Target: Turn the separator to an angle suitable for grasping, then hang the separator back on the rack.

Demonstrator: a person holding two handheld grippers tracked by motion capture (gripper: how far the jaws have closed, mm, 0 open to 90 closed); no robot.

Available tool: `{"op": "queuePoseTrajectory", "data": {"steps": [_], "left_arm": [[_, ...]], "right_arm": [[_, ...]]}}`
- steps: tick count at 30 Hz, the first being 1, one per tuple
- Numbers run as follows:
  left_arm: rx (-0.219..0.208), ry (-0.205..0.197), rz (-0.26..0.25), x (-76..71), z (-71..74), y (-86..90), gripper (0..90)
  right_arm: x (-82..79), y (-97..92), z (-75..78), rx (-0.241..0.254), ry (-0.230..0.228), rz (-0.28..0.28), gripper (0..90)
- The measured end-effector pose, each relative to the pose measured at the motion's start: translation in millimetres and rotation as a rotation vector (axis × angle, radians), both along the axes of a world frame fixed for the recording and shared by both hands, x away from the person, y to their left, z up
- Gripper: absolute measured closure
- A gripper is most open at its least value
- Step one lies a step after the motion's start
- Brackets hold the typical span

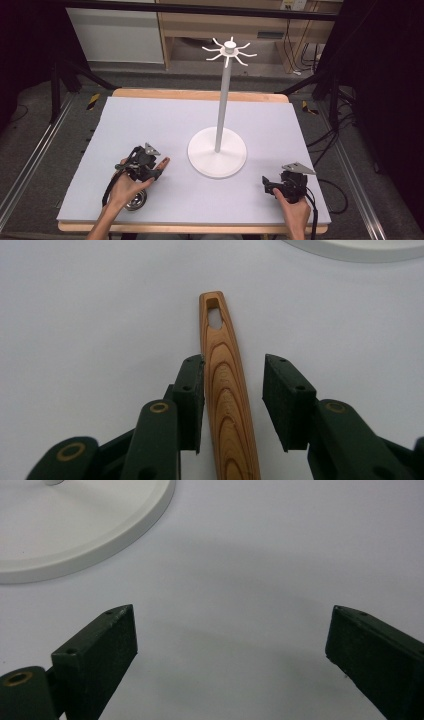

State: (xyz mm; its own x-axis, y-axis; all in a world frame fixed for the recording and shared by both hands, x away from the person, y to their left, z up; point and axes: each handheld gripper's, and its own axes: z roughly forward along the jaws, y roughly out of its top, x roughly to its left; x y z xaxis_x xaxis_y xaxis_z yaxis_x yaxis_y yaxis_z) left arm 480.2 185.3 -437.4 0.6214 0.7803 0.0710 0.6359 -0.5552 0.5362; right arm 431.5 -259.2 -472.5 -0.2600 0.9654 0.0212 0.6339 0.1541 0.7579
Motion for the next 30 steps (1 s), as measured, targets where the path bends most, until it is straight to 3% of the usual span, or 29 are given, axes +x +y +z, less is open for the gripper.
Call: {"op": "queuePoseTrajectory", "data": {"steps": [20, 30], "left_arm": [[0.054, 0.074, 0.009, 8.0, -15.9, -0.3, 63.4], [0.048, 0.112, 0.031, 11.4, -16.0, -1.3, 63.0]], "right_arm": [[-0.6, -1.8, 0.5, 0.015, 0.007, -0.007, 6.9], [-0.3, -2.0, 0.2, 0.015, 0.01, 0.005, 6.8]]}}
